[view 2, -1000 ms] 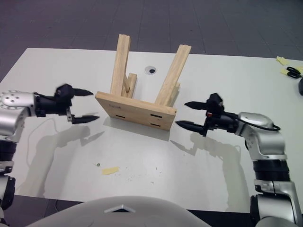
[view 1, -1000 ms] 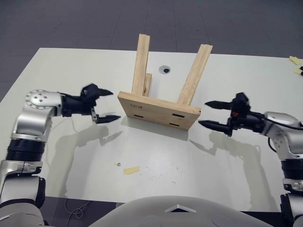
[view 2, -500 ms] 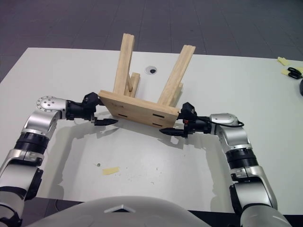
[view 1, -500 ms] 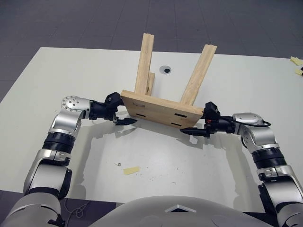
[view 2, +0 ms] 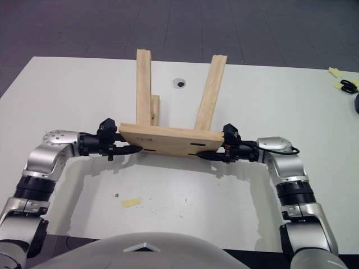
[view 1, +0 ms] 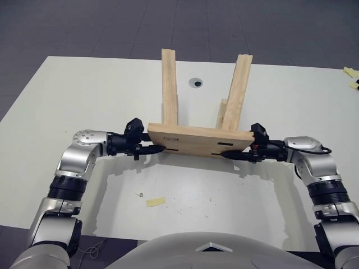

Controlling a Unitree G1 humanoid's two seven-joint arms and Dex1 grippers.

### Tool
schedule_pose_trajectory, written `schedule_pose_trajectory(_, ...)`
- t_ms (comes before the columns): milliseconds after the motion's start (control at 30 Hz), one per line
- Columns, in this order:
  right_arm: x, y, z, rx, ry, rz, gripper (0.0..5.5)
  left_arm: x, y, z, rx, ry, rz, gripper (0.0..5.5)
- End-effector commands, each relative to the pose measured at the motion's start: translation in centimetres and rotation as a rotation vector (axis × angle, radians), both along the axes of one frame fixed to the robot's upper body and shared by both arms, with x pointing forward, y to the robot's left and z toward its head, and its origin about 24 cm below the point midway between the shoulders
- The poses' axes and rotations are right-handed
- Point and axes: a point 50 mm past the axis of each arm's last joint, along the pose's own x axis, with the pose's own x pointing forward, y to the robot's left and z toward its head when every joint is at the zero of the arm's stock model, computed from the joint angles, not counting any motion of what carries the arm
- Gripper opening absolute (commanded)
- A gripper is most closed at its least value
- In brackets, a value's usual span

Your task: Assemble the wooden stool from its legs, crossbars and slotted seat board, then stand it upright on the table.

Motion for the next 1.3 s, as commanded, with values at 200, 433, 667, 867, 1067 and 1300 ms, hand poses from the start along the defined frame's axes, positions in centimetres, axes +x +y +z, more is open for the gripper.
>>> schedule_pose_trajectory(200,-0.2,1.4,8.4,0.502,0.287,-0.07,2.11,-4.8,-4.7,6.7,-0.48,0.094,-0.072,2.16)
schedule_pose_trajectory(433,2.9,2.9,12.8,0.835,0.183,-0.345,1.71,-1.3,-5.9,14.5,-0.956,0.055,0.244,2.04)
schedule_pose_trajectory(667,4.5,2.9,13.2,0.875,0.19,-0.642,2.82,1.6,-5.8,17.8,-1.176,0.118,0.629,1.7)
schedule_pose_trajectory(867,4.4,2.6,13.2,0.968,0.224,-0.764,3.78,3.8,-3.5,16.5,-1.245,0.255,0.989,2.06)
schedule_pose_trajectory(1067,3.5,2.7,12.1,1.021,0.252,-0.814,4.63,4.7,-2.3,14.3,-1.198,0.314,1.178,2.95)
schedule_pose_trajectory(1300,4.2,1.3,12.8,0.979,0.113,-0.941,5.4,4.1,2.0,14.8,-1.023,-0.031,1.325,4.14)
